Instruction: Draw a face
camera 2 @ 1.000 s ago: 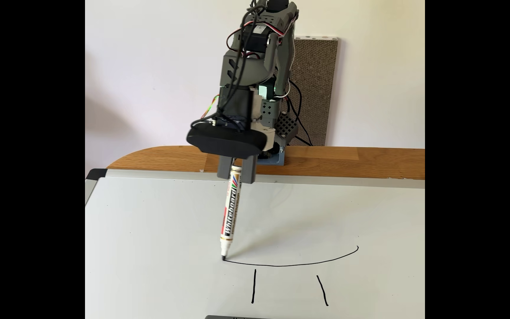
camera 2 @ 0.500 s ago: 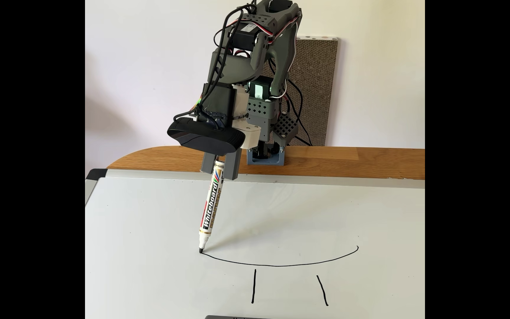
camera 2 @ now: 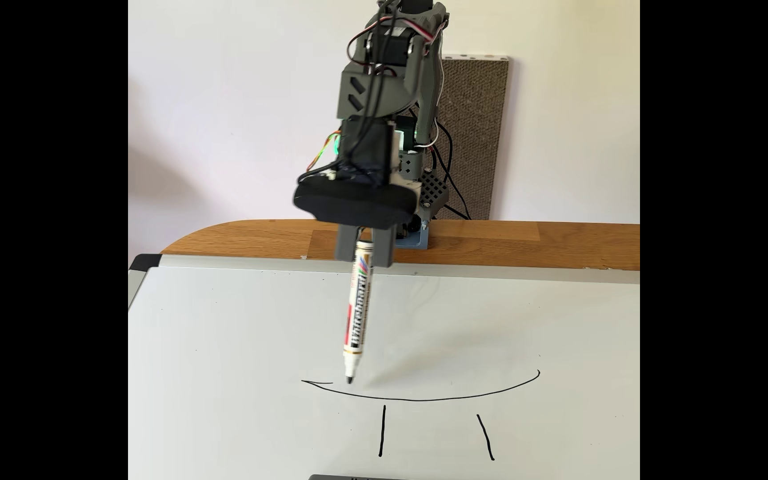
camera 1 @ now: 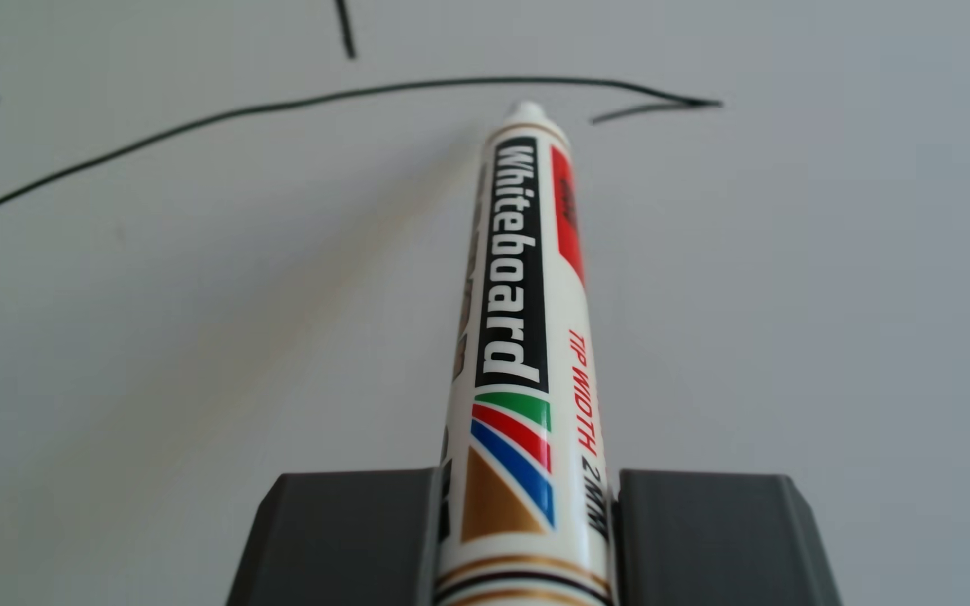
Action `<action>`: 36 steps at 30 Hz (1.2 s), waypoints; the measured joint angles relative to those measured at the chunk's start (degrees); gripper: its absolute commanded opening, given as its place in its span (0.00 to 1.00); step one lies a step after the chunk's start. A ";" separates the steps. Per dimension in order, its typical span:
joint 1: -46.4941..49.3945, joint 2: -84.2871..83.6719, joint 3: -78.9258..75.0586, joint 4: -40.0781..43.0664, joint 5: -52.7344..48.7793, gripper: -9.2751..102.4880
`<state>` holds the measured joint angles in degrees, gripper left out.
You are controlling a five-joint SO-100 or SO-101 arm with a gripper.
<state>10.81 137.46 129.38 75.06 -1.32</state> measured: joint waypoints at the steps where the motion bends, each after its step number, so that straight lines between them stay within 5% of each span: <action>1: -0.88 1.93 -0.26 0.00 0.00 0.07; 16: -11.07 35.60 -1.05 0.53 0.00 0.08; 24: -11.34 53.35 -10.46 11.51 0.00 0.08; 36: -15.56 54.40 -19.60 26.98 3.43 0.08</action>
<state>-4.75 191.87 109.78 102.04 2.11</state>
